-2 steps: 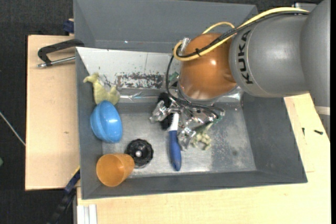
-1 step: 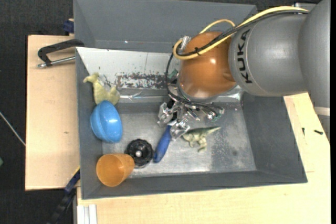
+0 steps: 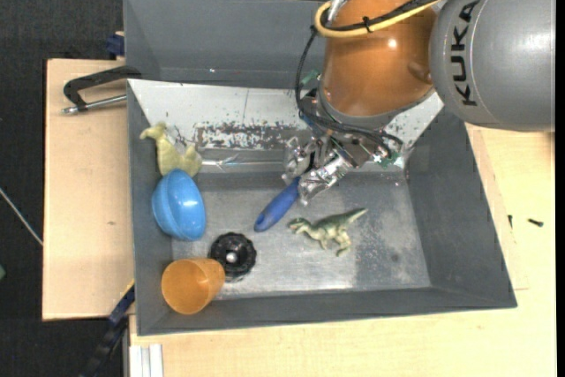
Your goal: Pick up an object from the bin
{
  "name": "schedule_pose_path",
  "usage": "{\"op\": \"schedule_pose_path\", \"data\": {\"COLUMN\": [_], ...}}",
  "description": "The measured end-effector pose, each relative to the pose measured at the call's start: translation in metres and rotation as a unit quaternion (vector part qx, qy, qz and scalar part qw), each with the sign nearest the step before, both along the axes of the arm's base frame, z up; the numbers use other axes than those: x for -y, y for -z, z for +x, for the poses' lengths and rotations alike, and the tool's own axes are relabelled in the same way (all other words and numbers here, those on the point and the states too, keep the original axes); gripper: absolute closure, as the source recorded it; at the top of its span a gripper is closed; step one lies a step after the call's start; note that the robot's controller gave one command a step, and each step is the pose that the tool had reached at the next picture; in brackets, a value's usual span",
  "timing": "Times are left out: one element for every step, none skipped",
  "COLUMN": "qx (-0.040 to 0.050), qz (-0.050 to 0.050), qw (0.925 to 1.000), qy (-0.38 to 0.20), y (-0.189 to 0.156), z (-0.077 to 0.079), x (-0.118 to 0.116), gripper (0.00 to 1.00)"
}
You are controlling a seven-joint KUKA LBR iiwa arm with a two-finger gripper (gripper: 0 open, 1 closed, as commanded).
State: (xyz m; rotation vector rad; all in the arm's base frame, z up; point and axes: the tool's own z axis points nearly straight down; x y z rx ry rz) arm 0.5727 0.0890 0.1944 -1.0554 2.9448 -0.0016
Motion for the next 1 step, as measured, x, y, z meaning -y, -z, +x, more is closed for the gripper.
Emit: {"op": "schedule_pose_path", "data": {"qx": [0.0006], "qz": [0.000], "qw": [0.9998], "qy": [0.019], "y": [-0.0898], "z": [-0.0003], "x": [0.0099], "gripper": [1.00]}}
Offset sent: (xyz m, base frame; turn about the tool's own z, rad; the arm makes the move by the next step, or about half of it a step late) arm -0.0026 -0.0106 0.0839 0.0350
